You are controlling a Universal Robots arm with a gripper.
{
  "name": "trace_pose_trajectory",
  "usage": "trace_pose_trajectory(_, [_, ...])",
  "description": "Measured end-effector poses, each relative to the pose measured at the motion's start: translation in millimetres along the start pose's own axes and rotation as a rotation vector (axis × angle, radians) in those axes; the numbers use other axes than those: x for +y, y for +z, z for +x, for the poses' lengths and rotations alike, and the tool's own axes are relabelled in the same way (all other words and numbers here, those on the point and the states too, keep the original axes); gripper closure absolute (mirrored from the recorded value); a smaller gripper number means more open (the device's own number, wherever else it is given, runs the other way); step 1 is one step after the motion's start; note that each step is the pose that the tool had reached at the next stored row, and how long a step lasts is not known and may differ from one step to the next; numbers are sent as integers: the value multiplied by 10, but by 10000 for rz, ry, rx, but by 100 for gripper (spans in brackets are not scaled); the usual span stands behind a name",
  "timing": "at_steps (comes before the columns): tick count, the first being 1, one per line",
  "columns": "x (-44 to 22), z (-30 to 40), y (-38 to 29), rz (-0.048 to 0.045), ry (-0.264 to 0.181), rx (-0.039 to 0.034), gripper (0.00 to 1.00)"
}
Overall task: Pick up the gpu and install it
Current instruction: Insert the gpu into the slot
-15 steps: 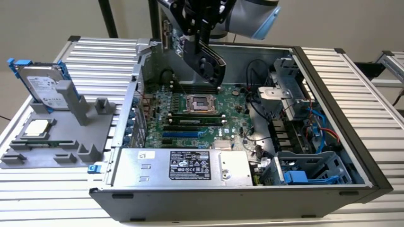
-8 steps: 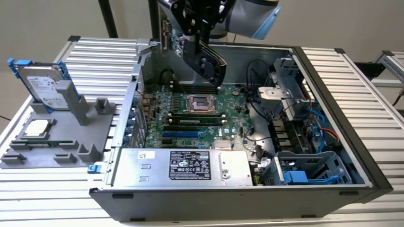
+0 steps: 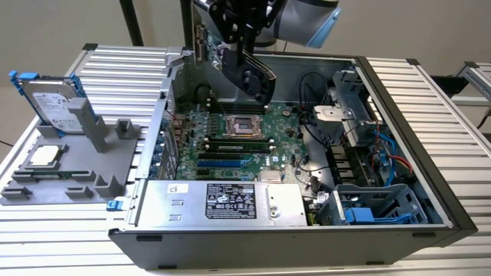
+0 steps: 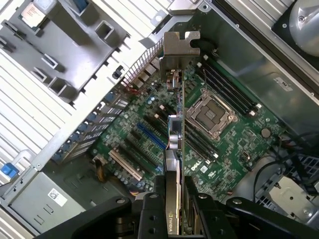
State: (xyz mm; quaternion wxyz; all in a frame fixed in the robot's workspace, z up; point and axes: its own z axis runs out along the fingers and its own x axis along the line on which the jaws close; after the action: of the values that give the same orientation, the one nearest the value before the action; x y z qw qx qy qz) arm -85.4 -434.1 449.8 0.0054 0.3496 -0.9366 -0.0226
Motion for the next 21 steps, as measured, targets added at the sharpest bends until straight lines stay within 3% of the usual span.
trace_pose_trajectory(12, [0,0,0,-3,-405,18,100])
trace_pose_trajectory(21, [-6,-7,0,-6,-947,43,100])
